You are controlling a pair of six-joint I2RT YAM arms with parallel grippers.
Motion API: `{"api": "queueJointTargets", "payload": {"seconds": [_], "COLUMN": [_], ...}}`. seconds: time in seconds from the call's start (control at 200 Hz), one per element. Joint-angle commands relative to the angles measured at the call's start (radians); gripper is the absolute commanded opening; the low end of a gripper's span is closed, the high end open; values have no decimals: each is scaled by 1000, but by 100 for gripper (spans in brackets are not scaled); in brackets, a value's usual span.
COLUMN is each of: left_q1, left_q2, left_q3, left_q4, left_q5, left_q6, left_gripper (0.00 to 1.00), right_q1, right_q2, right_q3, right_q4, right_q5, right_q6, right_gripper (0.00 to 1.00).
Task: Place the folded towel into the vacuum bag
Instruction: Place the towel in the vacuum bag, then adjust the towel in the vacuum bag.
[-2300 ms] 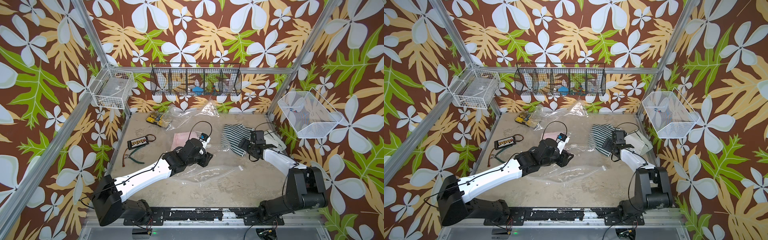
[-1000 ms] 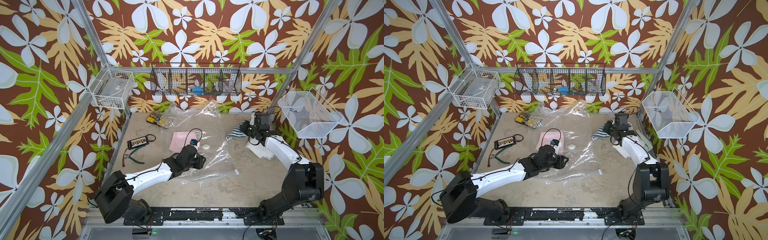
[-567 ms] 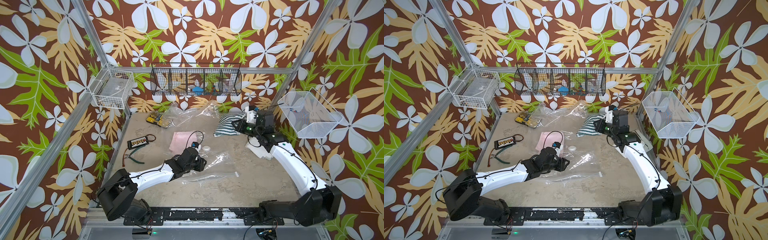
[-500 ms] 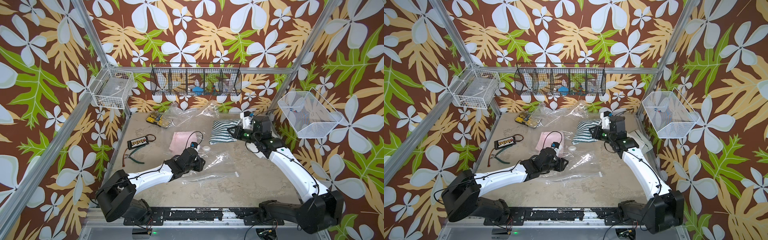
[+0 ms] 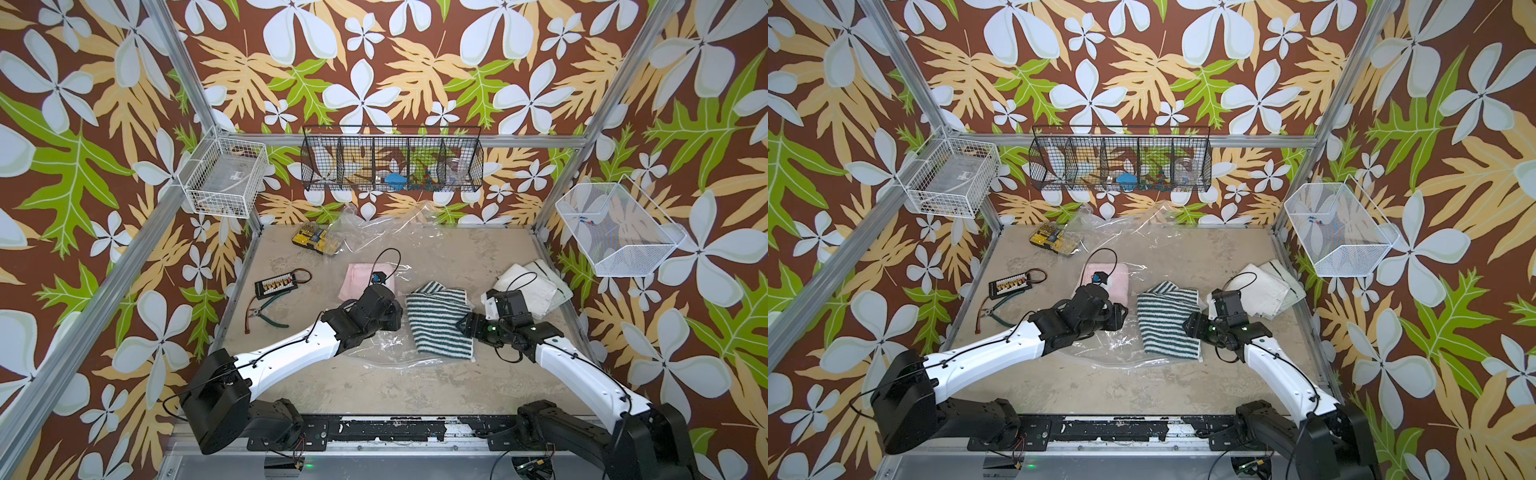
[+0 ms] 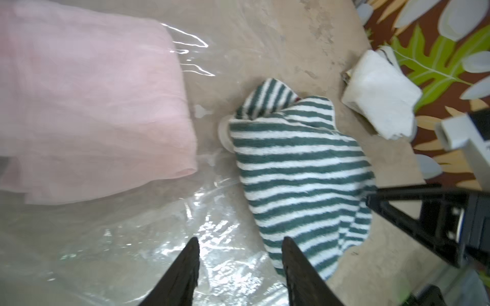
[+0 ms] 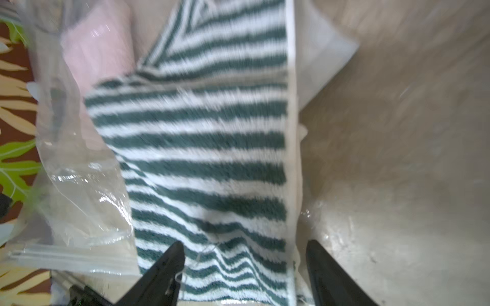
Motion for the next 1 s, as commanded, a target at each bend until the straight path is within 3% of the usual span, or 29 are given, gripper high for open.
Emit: {"api": "queueJointTargets", "payload": {"seconds": [0.0,0.085,0.22,0.425,0.565,0.661,0.746,0.996], "left_q1": [-42,-74,-85,-55,-53,-52,-52,-81], "left_q2": [39,91,176,269,198,108,39,-38], "left_q3": [33,24,6,-40,-81,-93,-86,-54], "left_q4": [58,154,286,271,241,199,149,92], "left_q5": [106,152,216,196,180,171,186,330], "left_q6": [-2,-28,-56,-42,-7,22,50,78], "left_gripper": [53,52,52,51,51,52,52,61], "right_q1": [0,1,2,2,6,27,66,190], "right_q2": [-20,33,112,114,162,163,145,166], "right_q3": [59,95,95,41,34,79,125,270], "right_q4": [-78,-90,-74,-8,46,29,2,-16], "right_q5": [183,200,98,16,-59,-48,-18,-19], "right_q6": [-66,-102,-113,-101,-95,-99,-97,-38], "right_gripper": [77,78,76,65,47,29,19,16]}}
